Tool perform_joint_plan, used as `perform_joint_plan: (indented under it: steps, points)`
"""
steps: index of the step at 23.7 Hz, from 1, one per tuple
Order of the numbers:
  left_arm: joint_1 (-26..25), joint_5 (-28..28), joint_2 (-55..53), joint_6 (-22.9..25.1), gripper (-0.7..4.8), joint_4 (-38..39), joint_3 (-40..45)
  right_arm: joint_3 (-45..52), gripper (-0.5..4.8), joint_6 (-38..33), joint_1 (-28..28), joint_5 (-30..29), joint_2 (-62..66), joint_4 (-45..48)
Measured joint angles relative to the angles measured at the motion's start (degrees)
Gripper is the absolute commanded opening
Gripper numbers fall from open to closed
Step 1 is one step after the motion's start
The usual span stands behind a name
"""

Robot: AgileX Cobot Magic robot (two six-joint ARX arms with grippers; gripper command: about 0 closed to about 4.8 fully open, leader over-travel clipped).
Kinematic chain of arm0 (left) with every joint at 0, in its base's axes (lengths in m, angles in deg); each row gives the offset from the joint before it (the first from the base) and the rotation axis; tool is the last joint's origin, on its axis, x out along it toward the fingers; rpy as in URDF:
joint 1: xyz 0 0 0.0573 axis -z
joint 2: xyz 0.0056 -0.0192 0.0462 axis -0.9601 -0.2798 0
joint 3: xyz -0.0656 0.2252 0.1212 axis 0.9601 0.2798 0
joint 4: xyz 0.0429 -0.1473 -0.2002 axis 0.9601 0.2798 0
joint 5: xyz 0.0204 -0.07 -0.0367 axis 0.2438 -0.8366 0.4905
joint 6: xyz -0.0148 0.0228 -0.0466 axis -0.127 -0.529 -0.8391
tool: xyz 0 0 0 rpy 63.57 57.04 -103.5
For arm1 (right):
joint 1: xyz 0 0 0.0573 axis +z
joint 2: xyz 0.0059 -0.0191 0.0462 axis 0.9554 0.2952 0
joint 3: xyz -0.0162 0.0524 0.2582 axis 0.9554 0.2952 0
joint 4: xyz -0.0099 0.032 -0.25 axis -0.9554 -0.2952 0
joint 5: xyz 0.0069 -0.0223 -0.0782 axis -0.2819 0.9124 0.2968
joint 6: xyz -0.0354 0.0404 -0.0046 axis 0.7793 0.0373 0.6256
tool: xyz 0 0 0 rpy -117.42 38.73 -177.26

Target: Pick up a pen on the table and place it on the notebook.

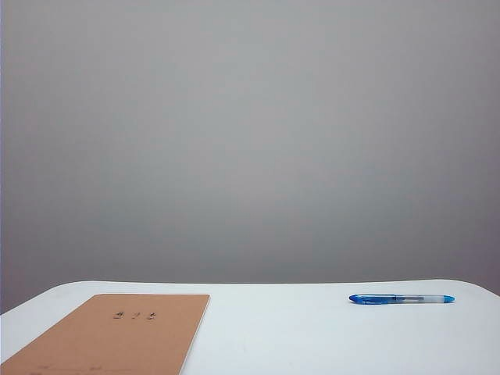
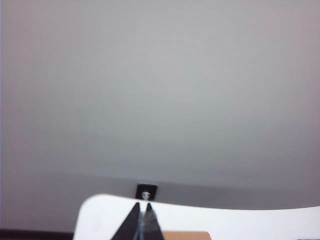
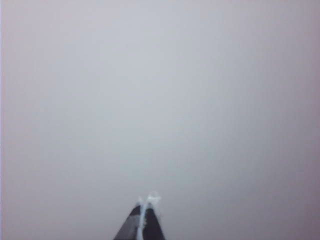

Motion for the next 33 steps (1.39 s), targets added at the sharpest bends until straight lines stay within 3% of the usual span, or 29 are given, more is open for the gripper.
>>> perform_joint_plan:
  steps: [3,5,7,10,14,15,18,23,28,30,32,33]
  points:
    - [0.0,0.0,-10.5,2.2,-0.05,0.2,-9.3,-8.0,-0.08,1.9,-2.8,-2.5,10.2,-0.6]
    - [0.0,-0.7,-19.1,3.6,-0.05,0.9,-15.2,-17.6,-0.08,5.7,-6.1,-9.1,22.2,-0.5]
    - [0.0,-1.7,-24.6,5.2,-0.05,2.1,-18.2,-21.5,-0.06,8.2,-7.6,-12.1,27.9,0.0]
    - [0.0,-1.6,-35.6,10.8,-0.05,8.3,-24.0,-32.8,-0.06,11.8,-13.0,-19.4,45.1,-0.1]
    - [0.6,-1.5,-45.5,12.4,-0.05,13.2,-29.8,-47.3,-0.06,12.3,-17.6,-36.7,66.3,-4.5]
    - [1.4,-1.4,-46.2,12.9,-0.05,13.6,-30.1,-49.3,-0.05,12.3,-17.6,-38.1,69.1,-5.7]
    - [4.9,0.9,-47.9,16.6,-0.05,8.4,-31.1,-59.2,-0.05,13.4,-17.4,-42.4,81.8,-14.6]
    - [12.3,3.1,-51.2,17.5,-0.05,2.9,-34.5,-71.1,-0.02,21.1,-16.5,-52.0,91.5,-23.6]
    - [17.3,3.6,-59.0,18.4,-0.05,2.1,-38.0,-80.0,0.14,39.0,-15.6,-53.3,100.8,-37.4]
    - [18.4,3.5,-60.8,19.0,-0.05,2.5,-38.0,-81.3,0.14,45.4,-14.5,-50.7,104.5,-43.9]
    - [18.6,2.5,-62.2,19.0,-0.05,2.6,-38.0,-81.6,0.34,55.8,-10.3,-44.3,109.2,-50.2]
    - [18.6,2.3,-62.5,19.0,-0.05,2.6,-38.0,-81.6,0.57,57.8,-8.9,-43.2,110.6,-51.2]
